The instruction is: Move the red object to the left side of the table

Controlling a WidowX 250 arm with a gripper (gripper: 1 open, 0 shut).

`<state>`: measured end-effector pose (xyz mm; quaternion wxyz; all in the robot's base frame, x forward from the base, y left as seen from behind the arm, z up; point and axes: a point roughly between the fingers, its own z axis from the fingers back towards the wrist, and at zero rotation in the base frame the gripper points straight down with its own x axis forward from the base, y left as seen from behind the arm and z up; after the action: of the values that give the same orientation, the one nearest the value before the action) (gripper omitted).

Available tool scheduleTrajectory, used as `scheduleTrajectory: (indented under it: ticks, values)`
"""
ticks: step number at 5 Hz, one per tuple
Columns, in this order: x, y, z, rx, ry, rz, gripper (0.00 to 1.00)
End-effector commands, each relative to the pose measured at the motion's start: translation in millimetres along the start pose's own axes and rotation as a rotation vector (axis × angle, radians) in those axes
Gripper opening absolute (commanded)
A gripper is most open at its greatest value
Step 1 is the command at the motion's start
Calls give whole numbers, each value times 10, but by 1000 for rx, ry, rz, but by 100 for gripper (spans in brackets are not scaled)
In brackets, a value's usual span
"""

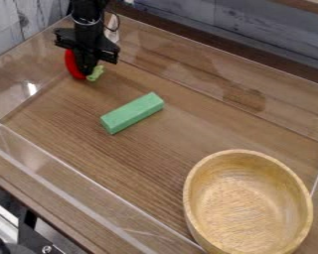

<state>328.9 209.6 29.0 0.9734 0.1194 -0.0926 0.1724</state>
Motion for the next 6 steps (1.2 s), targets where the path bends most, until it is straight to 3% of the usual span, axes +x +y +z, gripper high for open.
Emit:
scheduleTrajectory:
  ticks: [1, 3, 6]
  values:
    - [67, 16, 8, 15, -27, 18, 0]
    - [54, -6, -45, 25, -15, 33, 0]
    - [74, -72, -170, 26, 30, 22, 0]
